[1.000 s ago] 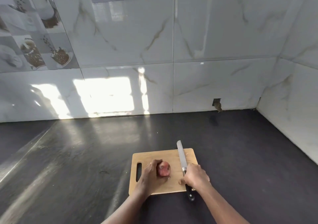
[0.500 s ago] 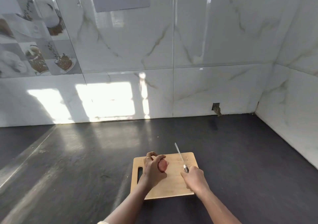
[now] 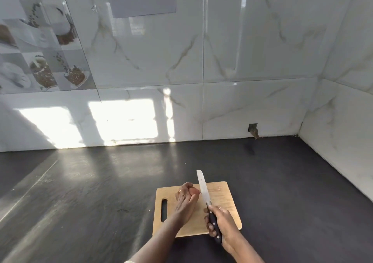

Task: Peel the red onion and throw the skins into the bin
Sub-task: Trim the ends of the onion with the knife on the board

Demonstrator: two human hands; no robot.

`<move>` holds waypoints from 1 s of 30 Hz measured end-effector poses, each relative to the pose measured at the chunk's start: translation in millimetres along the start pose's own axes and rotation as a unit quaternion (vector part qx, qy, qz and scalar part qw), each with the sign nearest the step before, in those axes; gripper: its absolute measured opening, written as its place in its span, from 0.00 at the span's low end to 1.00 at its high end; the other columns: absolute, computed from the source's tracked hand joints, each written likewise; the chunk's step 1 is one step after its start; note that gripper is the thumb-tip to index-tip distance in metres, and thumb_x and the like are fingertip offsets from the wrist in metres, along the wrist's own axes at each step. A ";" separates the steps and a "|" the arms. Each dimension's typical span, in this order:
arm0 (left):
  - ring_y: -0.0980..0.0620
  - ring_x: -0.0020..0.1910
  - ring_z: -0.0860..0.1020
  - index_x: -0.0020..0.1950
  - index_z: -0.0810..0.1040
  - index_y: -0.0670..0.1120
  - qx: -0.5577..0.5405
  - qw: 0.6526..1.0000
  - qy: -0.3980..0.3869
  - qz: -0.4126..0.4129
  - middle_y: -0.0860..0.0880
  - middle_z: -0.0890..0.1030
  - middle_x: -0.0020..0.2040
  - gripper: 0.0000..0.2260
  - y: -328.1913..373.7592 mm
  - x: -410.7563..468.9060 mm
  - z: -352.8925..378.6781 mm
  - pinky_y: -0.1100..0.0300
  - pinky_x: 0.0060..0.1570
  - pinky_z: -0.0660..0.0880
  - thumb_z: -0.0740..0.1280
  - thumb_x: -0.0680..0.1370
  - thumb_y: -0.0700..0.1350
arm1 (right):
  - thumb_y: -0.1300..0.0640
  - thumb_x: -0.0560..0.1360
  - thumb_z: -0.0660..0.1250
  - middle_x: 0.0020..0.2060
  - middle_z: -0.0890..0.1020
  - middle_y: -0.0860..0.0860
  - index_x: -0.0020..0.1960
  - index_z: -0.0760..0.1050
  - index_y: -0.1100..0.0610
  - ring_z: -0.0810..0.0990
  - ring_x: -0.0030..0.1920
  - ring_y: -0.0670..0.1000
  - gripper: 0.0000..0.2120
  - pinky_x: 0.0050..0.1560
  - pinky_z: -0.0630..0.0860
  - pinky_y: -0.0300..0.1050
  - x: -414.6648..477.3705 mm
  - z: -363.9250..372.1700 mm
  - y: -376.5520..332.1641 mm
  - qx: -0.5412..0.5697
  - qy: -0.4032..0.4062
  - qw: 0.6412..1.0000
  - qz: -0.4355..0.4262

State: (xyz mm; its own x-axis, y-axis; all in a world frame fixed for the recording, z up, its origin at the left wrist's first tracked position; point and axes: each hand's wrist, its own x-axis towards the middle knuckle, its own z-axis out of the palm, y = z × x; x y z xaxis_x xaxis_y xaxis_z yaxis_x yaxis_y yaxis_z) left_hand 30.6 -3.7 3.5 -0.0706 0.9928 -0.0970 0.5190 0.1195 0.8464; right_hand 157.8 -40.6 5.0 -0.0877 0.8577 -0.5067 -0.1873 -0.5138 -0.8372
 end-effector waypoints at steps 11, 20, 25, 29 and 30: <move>0.52 0.53 0.67 0.51 0.67 0.48 -0.018 0.995 0.083 0.047 0.49 0.71 0.53 0.12 -10.4 10.0 16.9 0.63 0.54 0.61 0.52 0.70 0.48 | 0.53 0.81 0.56 0.26 0.70 0.49 0.51 0.71 0.57 0.67 0.21 0.46 0.08 0.20 0.63 0.40 -4.1 8.9 0.8 -0.193 -0.001 0.977 -0.090; 0.49 0.43 0.73 0.42 0.69 0.46 -0.112 0.981 0.155 -0.018 0.48 0.74 0.42 0.08 2.2 19.7 21.1 0.60 0.41 0.65 0.54 0.75 0.47 | 0.49 0.82 0.51 0.33 0.70 0.46 0.48 0.68 0.53 0.67 0.28 0.44 0.11 0.25 0.64 0.36 3.9 24.5 -3.3 -0.317 0.049 0.941 -0.112; 0.50 0.43 0.73 0.44 0.69 0.44 -0.129 0.977 0.167 -0.027 0.49 0.74 0.42 0.04 3.8 20.6 21.8 0.62 0.40 0.67 0.56 0.77 0.41 | 0.50 0.83 0.48 0.43 0.77 0.52 0.47 0.66 0.55 0.74 0.37 0.50 0.13 0.36 0.72 0.44 1.0 27.1 -2.3 -0.363 0.071 0.923 -0.107; 0.47 0.45 0.74 0.44 0.69 0.45 -0.117 0.977 0.168 -0.052 0.46 0.75 0.43 0.04 -2.1 29.2 21.7 0.53 0.46 0.71 0.57 0.77 0.41 | 0.51 0.83 0.45 0.53 0.78 0.55 0.54 0.68 0.58 0.79 0.52 0.55 0.16 0.48 0.73 0.45 -5.5 33.6 -7.1 -0.380 0.082 0.914 -0.111; 0.47 0.45 0.74 0.43 0.68 0.45 -0.115 0.977 0.174 -0.054 0.46 0.75 0.43 0.04 -2.3 30.4 21.4 0.53 0.46 0.71 0.56 0.78 0.41 | 0.51 0.83 0.45 0.54 0.78 0.55 0.55 0.68 0.58 0.79 0.54 0.55 0.16 0.50 0.73 0.45 -5.6 34.6 -8.6 -0.387 0.080 0.912 -0.113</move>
State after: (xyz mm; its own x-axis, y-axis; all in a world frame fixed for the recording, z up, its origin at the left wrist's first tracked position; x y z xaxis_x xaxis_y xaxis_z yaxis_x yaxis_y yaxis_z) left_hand 45.5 26.4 -12.6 -0.4196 0.9067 -0.0419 0.2903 0.1778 0.9403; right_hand 126.1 -40.3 22.2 0.0238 0.9614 -0.2742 0.5686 -0.2386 -0.7872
